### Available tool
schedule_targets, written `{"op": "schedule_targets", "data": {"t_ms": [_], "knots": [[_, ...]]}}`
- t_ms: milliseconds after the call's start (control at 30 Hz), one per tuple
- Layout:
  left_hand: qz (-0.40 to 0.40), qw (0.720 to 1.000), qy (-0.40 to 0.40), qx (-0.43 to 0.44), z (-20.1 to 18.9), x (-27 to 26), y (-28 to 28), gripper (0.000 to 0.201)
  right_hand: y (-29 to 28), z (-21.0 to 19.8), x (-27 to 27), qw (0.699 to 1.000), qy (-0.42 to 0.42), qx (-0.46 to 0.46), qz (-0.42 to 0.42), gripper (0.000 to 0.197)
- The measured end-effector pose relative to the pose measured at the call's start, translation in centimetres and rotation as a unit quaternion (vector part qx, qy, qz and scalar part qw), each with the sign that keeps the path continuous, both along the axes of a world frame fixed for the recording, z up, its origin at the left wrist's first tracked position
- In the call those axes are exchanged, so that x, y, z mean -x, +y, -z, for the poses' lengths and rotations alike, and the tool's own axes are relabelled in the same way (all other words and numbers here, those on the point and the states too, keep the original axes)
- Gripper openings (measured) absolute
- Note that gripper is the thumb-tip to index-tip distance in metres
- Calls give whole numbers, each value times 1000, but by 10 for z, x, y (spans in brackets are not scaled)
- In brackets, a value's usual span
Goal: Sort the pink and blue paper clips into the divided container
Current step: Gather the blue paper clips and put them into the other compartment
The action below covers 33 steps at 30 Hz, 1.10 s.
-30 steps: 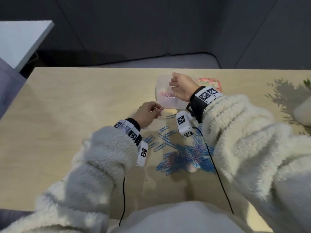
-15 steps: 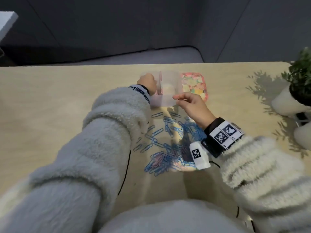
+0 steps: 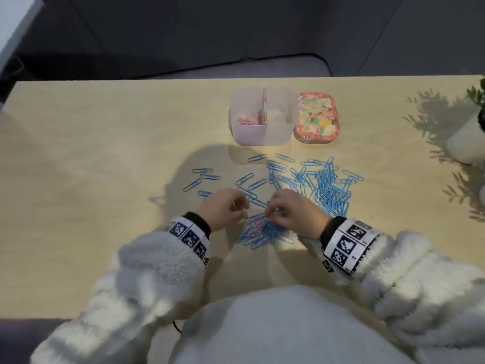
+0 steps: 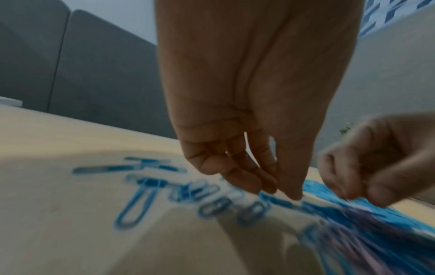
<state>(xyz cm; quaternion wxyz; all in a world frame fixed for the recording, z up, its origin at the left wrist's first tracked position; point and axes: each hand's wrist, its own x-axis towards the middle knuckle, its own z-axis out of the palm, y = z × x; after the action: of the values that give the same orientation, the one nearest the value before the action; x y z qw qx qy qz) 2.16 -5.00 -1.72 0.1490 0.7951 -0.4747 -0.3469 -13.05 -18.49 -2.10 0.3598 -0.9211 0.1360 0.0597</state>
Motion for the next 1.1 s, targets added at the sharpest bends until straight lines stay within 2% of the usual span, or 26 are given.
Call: {"op": "schedule_targets", "data": {"t_ms": [167, 267, 333, 400, 533, 600, 667, 767, 833, 900, 933, 967, 1000, 1033, 1100], "knots": [[5, 999, -37, 15, 13, 20, 8, 17, 25, 4, -7, 985, 56, 109, -122, 27], [1, 997, -72, 3, 16, 15, 7, 11, 24, 9, -6, 981, 69, 141, -112, 20], [-13, 995, -96, 8, 17, 10, 8, 9, 20, 11, -2, 993, 45, 96, -52, 13], [-22, 992, -123, 34, 18, 7, 10, 11, 11, 10, 4, 999, -4, 12, 31, 6], [32, 992, -109, 54, 17, 18, 15, 17, -8, -1, 13, 981, -11, -145, 130, 2], [52, 993, -100, 29, 18, 22, 19, 17, -17, -2, 18, 961, -19, -217, 168, 8], [37, 994, -100, 20, 18, 20, 23, 15, -24, -3, 22, 935, -20, -289, 204, 15], [34, 988, -150, 15, 17, 18, 18, 18, -30, -7, 23, 900, 17, -346, 265, 17], [29, 986, -165, 22, 16, 24, 8, 21, -33, -9, 21, 855, 23, -416, 309, 31], [28, 984, -177, 24, 17, 34, -4, 25, -33, -11, 18, 809, 25, -492, 320, 36], [27, 983, -181, 19, 19, 38, -9, 28, -33, -10, 17, 799, 30, -508, 321, 39], [25, 983, -179, 13, 20, 42, -12, 30, -31, -9, 16, 800, 35, -502, 325, 41], [22, 984, -175, 9, 21, 44, -15, 30, -28, -7, 14, 820, 35, -469, 325, 39], [18, 985, -171, 9, 22, 46, -17, 28, -25, -3, 12, 856, 29, -413, 311, 33], [2, 987, -159, 15, 24, 49, -18, 23, -19, 4, 10, 940, 14, -256, 226, 15]]}}
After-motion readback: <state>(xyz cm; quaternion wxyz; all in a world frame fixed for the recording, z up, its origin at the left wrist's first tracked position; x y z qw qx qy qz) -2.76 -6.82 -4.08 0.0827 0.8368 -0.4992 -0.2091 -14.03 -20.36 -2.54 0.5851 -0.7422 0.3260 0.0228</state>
